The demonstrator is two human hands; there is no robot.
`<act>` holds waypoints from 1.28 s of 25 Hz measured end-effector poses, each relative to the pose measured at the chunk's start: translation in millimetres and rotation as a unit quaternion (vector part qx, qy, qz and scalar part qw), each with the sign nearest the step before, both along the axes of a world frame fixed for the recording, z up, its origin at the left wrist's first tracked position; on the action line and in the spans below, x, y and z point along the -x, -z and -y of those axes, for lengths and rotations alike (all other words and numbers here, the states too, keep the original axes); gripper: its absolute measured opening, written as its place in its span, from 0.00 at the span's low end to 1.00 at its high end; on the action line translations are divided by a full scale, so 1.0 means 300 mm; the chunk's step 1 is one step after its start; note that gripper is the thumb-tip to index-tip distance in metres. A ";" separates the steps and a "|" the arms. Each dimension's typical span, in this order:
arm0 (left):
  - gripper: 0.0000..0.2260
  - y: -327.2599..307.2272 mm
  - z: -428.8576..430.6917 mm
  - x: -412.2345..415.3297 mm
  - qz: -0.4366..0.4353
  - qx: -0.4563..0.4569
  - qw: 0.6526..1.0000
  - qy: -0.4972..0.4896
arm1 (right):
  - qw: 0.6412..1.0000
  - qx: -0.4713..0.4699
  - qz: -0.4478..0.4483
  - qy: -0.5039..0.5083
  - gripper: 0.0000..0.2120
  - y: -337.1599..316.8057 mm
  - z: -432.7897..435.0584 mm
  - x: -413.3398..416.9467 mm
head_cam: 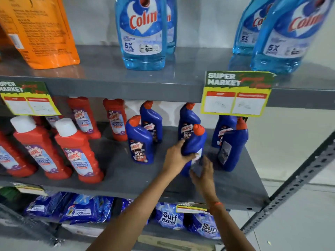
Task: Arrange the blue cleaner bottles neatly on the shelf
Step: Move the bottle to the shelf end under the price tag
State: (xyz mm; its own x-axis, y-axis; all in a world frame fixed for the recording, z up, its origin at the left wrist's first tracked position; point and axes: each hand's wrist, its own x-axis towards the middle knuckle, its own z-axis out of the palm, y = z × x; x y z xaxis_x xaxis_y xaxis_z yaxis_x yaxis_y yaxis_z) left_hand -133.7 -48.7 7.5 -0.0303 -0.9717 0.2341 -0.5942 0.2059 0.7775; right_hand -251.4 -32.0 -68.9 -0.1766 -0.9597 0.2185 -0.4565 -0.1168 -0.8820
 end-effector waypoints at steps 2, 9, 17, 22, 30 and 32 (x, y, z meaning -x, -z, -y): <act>0.31 0.001 0.027 0.016 -0.002 -0.009 1.000 -0.013 | 0.996 -0.059 0.007 -0.067 0.34 0.017 0.030 0.045; 0.20 -0.097 0.051 -0.058 -0.201 -0.113 0.963 0.139 | 0.940 -0.140 0.199 -0.240 0.21 -0.072 0.064 0.164; 0.27 -0.114 0.049 0.049 -0.315 -0.111 0.940 0.073 | 0.964 -0.019 0.246 -0.102 0.20 -0.060 0.045 0.042; 0.14 -0.131 0.098 0.007 -0.275 -0.055 0.960 -0.013 | 0.957 -0.051 0.258 -0.125 0.27 -0.074 0.054 0.023; 0.19 -0.089 0.147 -0.106 -0.206 -0.104 0.966 0.119 | 0.970 -0.080 0.180 -0.141 0.28 -0.049 0.145 0.048; 0.19 -0.071 0.146 -0.132 -0.201 -0.107 0.967 0.111 | 0.972 -0.075 0.167 -0.146 0.27 -0.032 0.147 0.033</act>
